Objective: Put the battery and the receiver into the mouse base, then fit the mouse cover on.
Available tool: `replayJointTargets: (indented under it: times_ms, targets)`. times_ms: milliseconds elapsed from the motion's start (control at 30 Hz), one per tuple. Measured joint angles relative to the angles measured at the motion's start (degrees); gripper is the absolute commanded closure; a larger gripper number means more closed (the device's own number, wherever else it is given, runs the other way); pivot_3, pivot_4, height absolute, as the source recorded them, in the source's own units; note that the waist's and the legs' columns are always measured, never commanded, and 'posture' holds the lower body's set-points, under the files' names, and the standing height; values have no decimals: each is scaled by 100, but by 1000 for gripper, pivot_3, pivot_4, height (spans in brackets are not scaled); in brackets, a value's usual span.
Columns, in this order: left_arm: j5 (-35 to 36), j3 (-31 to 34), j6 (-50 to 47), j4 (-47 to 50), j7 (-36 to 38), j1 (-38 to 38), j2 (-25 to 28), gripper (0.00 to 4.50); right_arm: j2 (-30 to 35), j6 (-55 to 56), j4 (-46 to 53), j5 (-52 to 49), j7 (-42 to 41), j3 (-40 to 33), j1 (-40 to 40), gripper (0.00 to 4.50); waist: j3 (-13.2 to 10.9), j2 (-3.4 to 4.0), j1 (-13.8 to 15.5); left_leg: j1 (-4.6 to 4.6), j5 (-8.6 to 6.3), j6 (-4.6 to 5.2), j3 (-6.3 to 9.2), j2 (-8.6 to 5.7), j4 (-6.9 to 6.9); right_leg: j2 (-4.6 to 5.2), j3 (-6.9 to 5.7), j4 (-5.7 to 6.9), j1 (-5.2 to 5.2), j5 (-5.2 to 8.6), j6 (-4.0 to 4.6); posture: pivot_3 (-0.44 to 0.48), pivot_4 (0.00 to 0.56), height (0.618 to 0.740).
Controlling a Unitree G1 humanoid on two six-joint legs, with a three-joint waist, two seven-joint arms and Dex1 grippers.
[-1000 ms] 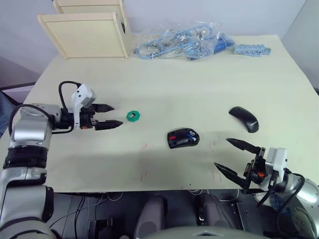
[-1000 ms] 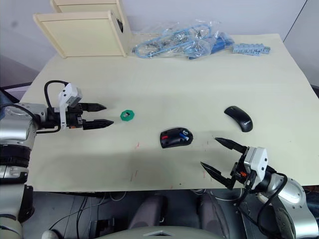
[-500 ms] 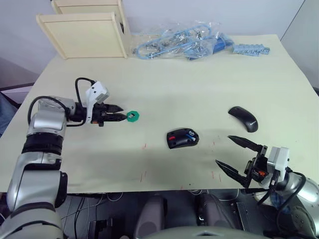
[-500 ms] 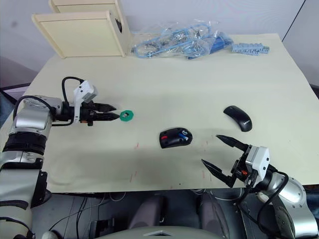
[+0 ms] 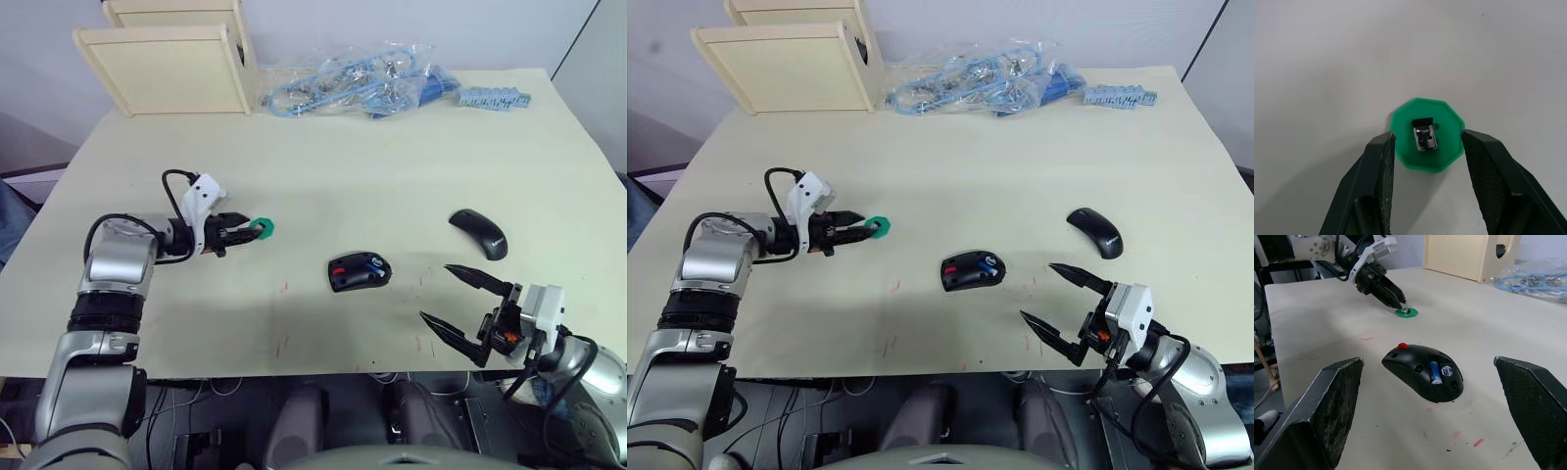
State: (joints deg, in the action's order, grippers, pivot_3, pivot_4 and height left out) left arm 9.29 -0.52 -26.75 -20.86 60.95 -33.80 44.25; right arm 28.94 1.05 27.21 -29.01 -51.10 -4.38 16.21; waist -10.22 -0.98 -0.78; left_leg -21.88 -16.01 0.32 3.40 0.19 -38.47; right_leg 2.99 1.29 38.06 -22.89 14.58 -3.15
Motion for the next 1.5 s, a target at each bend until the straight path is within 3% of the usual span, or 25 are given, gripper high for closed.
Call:
replayJointTargets:
  times_ms: [500,600,633,1500]
  targets:
    - [-39,-6,170,-300,-155,-5,-132,2206,23,-203,153,-24,117,12,-32,0,0,-1,-1,0,0,0,-3,-1,-1,0,-1,1,0,0,1,0,150,740]
    - [-56,-6,228,-367,-166,-27,-164,3117,24,-214,153,-25,148,12,-34,0,1,-1,0,0,0,0,-4,-1,-2,0,-1,1,0,0,0,0,150,740]
    - [-56,-6,230,-399,-167,-41,-181,3631,24,-217,154,-25,153,12,-35,0,1,-1,-1,0,0,0,-5,-1,-2,0,0,1,0,0,0,0,150,740]
    - [-307,-163,802,-568,-85,-90,-194,3631,39,-297,166,-49,276,11,-37,0,2,-1,-1,1,0,-1,-7,-1,-3,0,0,3,1,-1,1,0,150,740]
